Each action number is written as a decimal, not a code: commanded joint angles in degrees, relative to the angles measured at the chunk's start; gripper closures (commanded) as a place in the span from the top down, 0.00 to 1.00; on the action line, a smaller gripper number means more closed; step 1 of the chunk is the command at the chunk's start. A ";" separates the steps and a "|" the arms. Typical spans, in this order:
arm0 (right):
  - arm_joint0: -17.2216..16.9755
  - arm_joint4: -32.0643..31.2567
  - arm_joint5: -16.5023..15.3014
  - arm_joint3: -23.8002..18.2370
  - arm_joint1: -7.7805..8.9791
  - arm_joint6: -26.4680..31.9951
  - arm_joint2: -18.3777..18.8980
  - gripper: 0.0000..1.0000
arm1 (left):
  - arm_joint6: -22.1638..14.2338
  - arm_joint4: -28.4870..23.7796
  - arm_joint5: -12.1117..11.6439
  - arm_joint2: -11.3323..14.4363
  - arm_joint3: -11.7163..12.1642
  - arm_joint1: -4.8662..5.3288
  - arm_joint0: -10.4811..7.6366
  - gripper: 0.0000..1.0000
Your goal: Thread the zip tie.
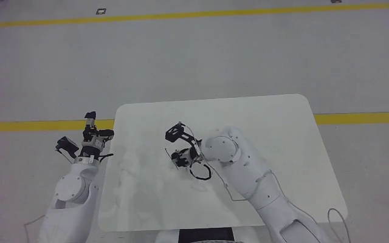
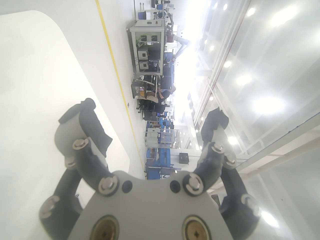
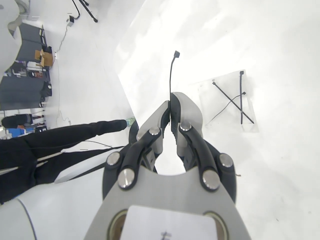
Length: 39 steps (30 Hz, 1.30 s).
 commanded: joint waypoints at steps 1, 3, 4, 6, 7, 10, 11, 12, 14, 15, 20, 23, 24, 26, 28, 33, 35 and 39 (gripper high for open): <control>-0.48 1.51 0.35 0.54 0.24 -2.13 0.70 0.00 | 0.16 0.12 0.10 0.36 0.84 -0.09 -0.32 1.00; -1.28 4.02 0.32 0.80 0.51 -5.05 1.91 0.00 | -0.40 0.00 -0.30 0.89 1.95 -0.20 -0.45 1.00; -1.57 4.84 0.20 0.89 0.65 -5.88 2.33 0.00 | -0.76 -0.41 -0.49 1.07 2.21 -0.26 -0.47 1.00; -2.21 7.30 -0.32 1.03 0.88 -7.88 3.29 0.00 | -1.75 -0.81 -0.92 1.32 2.64 -0.33 -0.32 1.00; -2.53 8.90 -0.81 1.18 1.03 -8.97 3.81 0.00 | -2.61 -0.95 -1.30 1.51 2.80 -0.37 -0.10 1.00; -2.94 13.51 -1.53 1.51 1.27 -11.01 4.37 0.00 | -5.58 -1.79 -2.40 1.91 2.89 -0.43 0.76 1.00; -2.94 14.95 -1.53 1.62 1.33 -11.33 4.32 0.00 | -6.54 -1.89 -2.83 1.95 2.89 -0.43 1.00 1.00; -2.92 16.31 -1.53 1.84 1.40 -11.67 4.28 0.00 | -7.40 -2.05 -3.30 2.01 2.96 -0.44 1.25 1.00; -2.83 19.44 -1.53 2.41 1.54 -12.65 4.13 0.00 | -9.27 -2.62 -4.41 2.17 3.05 -0.47 1.66 1.00; -2.82 20.74 -1.53 2.72 1.60 -13.15 4.06 0.00 | -10.02 -2.94 -4.81 2.21 3.08 -0.48 1.81 1.00; -2.87 30.38 -1.53 5.82 1.65 -17.12 4.10 0.00 | -17.04 -4.07 -6.08 2.87 2.59 -0.39 3.34 1.00; -2.92 31.27 -1.53 6.13 1.64 -17.71 4.29 0.00 | -17.04 -4.07 -6.08 2.87 2.59 -0.39 3.34 1.00; -2.92 31.27 -1.53 6.13 1.64 -17.71 4.29 0.00 | -17.04 -4.07 -6.08 2.87 2.59 -0.39 3.34 1.00; -2.92 31.27 -1.53 6.13 1.64 -17.71 4.29 0.00 | -17.04 -4.07 -6.08 2.87 2.59 -0.39 3.34 1.00; -2.92 31.27 -1.53 6.13 1.64 -17.71 4.29 0.00 | -17.04 -4.07 -6.08 2.87 2.59 -0.39 3.34 1.00; -3.68 29.75 0.82 5.50 1.66 -20.98 3.44 0.00 | -19.19 -2.98 -7.18 3.68 2.56 -0.37 3.63 1.00; -4.35 29.49 2.78 5.00 1.63 -24.10 2.90 0.00 | -21.43 -3.36 -9.10 4.09 2.95 -0.39 4.44 1.00; -5.58 30.13 5.91 4.75 1.57 -29.20 2.28 0.00 | -26.05 -5.17 -11.96 4.66 3.68 -0.38 5.86 1.00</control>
